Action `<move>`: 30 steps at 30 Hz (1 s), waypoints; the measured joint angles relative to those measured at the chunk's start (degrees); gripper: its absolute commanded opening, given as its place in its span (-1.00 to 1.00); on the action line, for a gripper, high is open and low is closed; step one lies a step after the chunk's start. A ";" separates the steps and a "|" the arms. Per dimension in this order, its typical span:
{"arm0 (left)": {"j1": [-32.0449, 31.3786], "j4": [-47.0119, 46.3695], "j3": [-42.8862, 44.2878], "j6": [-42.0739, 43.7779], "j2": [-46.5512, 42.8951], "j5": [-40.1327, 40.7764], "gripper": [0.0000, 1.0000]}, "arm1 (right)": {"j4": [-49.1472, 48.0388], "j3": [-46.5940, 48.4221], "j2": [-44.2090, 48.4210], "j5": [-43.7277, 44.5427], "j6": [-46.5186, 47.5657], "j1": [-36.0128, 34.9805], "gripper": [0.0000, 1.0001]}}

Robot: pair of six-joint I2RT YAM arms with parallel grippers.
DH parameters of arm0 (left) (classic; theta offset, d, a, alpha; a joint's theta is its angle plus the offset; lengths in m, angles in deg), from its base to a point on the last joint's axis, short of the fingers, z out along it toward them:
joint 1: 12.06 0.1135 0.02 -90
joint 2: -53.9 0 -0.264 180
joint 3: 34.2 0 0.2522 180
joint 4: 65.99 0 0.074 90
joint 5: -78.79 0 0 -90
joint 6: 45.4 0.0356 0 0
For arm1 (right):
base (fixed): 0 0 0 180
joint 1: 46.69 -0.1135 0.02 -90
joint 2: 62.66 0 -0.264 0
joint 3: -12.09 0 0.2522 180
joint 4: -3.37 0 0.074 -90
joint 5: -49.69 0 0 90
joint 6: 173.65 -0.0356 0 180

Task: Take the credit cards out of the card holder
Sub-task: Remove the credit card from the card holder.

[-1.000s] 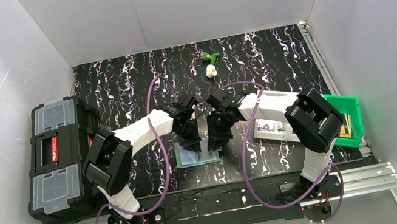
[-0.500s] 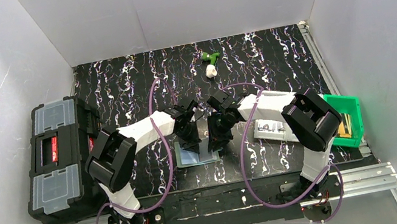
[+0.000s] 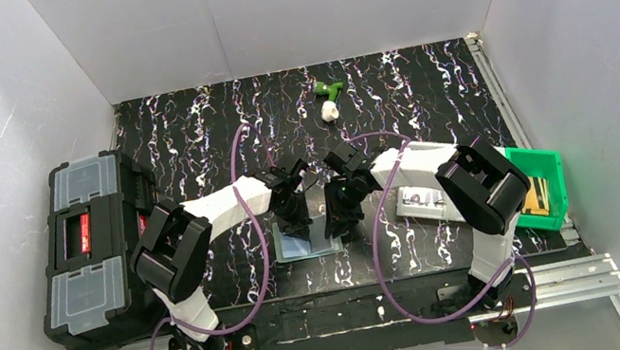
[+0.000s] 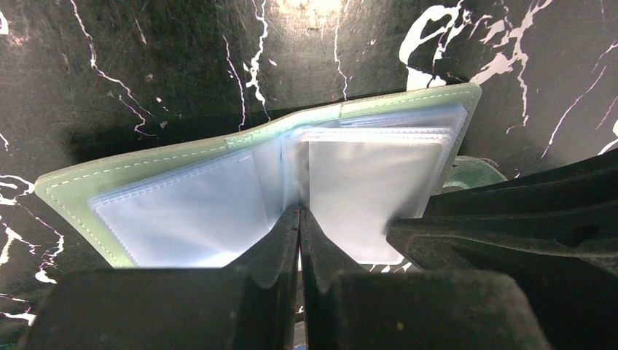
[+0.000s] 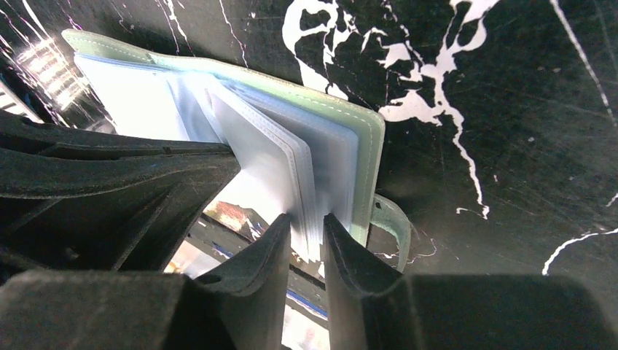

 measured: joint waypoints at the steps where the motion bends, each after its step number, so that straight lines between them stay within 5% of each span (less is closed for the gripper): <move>1: 0.00 -0.03 -0.01 0.00 0.00 -0.04 -1.00 | 0.00 0.00 0.01 0.01 -0.09 0.00 -0.27; 8: 0.04 -0.48 -0.30 0.02 0.02 -0.30 -1.00 | 0.17 -0.26 2.35 0.25 -0.73 0.00 -0.04; 30: 1.21 -1.77 -1.34 -0.23 0.07 -2.78 -1.00 | -1.64 -1.79 2.28 -1.48 -2.35 0.00 -0.05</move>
